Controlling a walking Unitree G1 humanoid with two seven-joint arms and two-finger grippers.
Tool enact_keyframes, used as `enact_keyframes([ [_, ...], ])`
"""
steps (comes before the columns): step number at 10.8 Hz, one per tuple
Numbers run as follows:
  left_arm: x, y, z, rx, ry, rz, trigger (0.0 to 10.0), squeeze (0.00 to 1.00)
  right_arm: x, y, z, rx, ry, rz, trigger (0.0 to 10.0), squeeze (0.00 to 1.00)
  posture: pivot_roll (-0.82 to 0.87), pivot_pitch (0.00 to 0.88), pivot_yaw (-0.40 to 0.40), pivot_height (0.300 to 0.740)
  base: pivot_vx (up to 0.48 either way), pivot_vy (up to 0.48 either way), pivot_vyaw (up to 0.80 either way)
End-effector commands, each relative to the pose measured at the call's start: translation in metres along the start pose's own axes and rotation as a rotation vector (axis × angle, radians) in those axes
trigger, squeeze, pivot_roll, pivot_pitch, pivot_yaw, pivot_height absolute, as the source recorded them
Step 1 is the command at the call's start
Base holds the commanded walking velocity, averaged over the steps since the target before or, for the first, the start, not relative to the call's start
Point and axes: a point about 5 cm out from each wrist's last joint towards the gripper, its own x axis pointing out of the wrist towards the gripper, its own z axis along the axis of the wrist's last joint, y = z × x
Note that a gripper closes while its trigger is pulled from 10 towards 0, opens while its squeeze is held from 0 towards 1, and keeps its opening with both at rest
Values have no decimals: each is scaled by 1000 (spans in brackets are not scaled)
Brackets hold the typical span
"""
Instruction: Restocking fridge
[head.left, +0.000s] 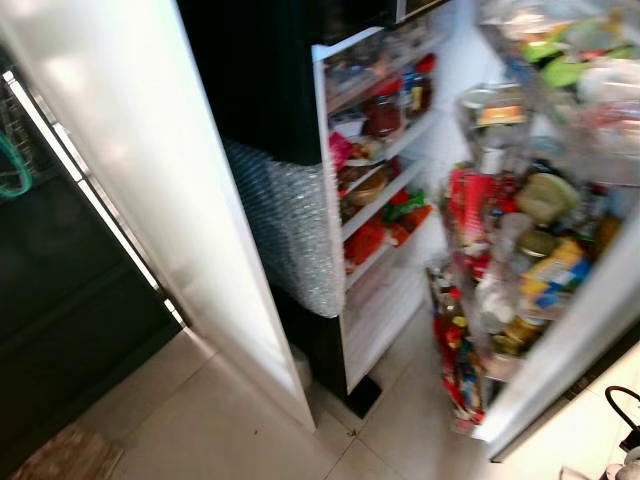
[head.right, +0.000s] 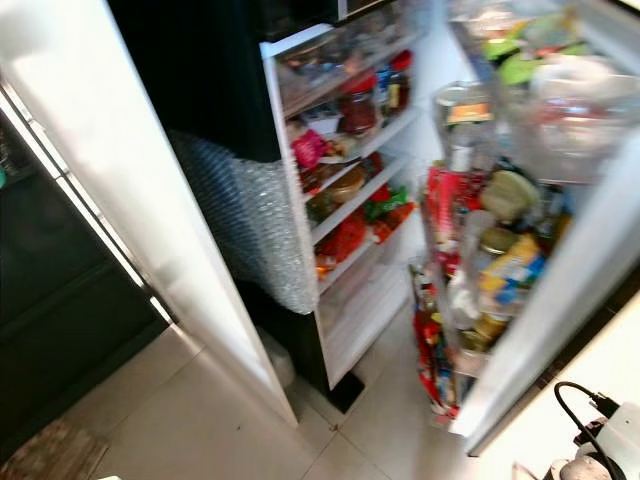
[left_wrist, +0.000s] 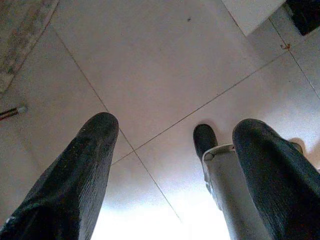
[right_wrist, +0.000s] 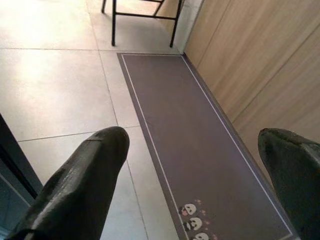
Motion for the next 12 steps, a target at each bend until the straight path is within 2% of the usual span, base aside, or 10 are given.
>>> enact_keyframes([
  [1,-2,7,-3,31,15,13,10000,0,-3,23,19,39,-81,107,10000,0,-369,0,121,740,0,0,0],
  [4,-2,7,-3,38,14,8,10000,0,-12,44,35,43,-179,233,10000,0,-357,0,113,740,0,0,0],
  [7,-2,7,-2,43,14,6,10000,0,-20,58,52,36,-292,344,10000,0,-356,0,110,740,0,0,0],
  [9,-2,7,-2,39,12,12,10000,0,-32,78,71,97,-372,530,10000,0,-353,0,109,740,0,0,0],
  [10,-2,7,-2,37,11,13,10000,0,-37,83,77,96,-403,576,10000,0,-353,0,109,740,0,0,0],
  [11,-2,7,-2,25,7,20,10000,0,-73,117,108,55,-579,908,10000,0,-352,0,110,740,0,0,0],
  [12,-2,7,-1,26,6,19,10000,0,-84,126,111,44,-594,999,10000,0,-351,0,107,740,0,0,0],
])
